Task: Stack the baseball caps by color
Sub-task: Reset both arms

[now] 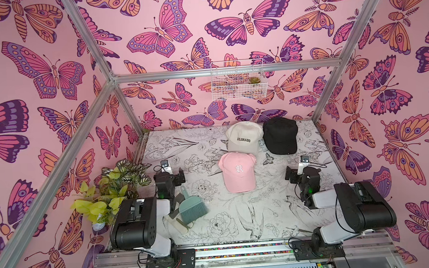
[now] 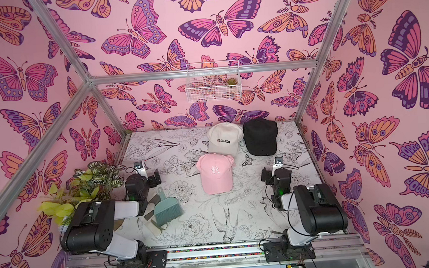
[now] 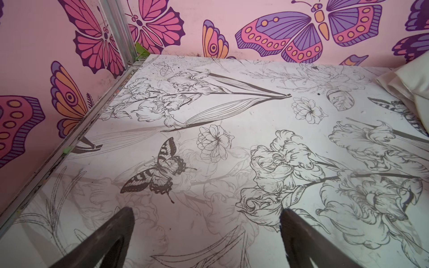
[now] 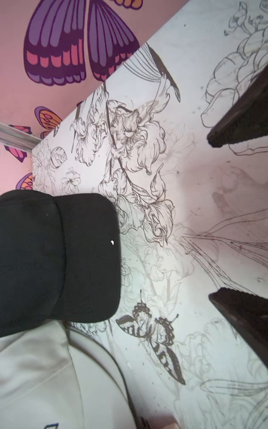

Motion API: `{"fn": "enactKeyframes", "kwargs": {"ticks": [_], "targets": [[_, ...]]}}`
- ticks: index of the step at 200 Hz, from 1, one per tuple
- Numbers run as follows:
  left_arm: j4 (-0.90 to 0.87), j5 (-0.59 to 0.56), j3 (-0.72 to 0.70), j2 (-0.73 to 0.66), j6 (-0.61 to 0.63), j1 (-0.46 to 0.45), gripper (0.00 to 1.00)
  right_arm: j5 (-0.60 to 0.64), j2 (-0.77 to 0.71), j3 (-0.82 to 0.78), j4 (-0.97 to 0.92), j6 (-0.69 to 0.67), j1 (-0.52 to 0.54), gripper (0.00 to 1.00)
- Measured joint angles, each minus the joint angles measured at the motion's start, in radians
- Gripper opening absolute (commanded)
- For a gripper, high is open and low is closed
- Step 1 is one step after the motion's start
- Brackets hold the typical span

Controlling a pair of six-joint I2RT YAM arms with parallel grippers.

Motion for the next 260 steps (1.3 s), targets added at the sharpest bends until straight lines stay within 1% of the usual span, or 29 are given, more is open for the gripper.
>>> {"fn": "enactKeyframes", "kwargs": {"ticks": [11,38,154,166,174,186,193,201,222,245,260], "targets": [[0.003,-0.004,0.000,0.000,0.000,-0.001,1.00,0.000,-0.003,0.045,-0.043,0.004,-0.003,0.99],[0.006,-0.015,0.000,0.000,0.000,-0.005,1.00,0.000,-0.015,0.114,-0.051,0.011,-0.014,0.99],[0.006,-0.023,0.000,0.000,0.000,-0.009,1.00,0.000,-0.018,0.116,-0.075,0.012,-0.015,0.99],[0.006,-0.022,0.000,0.000,0.000,-0.009,1.00,-0.022,-0.018,0.116,-0.076,0.007,-0.015,0.99],[0.006,-0.008,0.000,0.000,0.004,-0.009,1.00,-0.055,-0.019,0.112,-0.069,-0.003,-0.016,0.99],[0.026,0.061,-0.008,0.000,0.032,-0.008,1.00,-0.095,-0.021,0.090,-0.042,-0.018,-0.015,0.99],[0.051,0.079,-0.025,-0.001,0.037,-0.010,1.00,-0.105,-0.023,0.072,-0.024,-0.021,-0.015,0.99],[0.071,0.076,-0.045,-0.001,0.036,-0.013,1.00,-0.095,-0.023,0.057,-0.016,-0.019,-0.015,0.99],[0.063,0.009,-0.055,0.000,0.010,-0.012,1.00,-0.008,-0.024,0.047,-0.012,0.016,-0.015,0.99],[0.109,0.016,-0.070,0.001,0.010,-0.009,1.00,-0.012,-0.026,0.037,0.022,0.011,-0.016,0.99],[0.101,0.014,-0.072,0.000,0.008,-0.010,1.00,-0.007,-0.026,0.039,0.017,0.013,-0.016,0.99]]}}
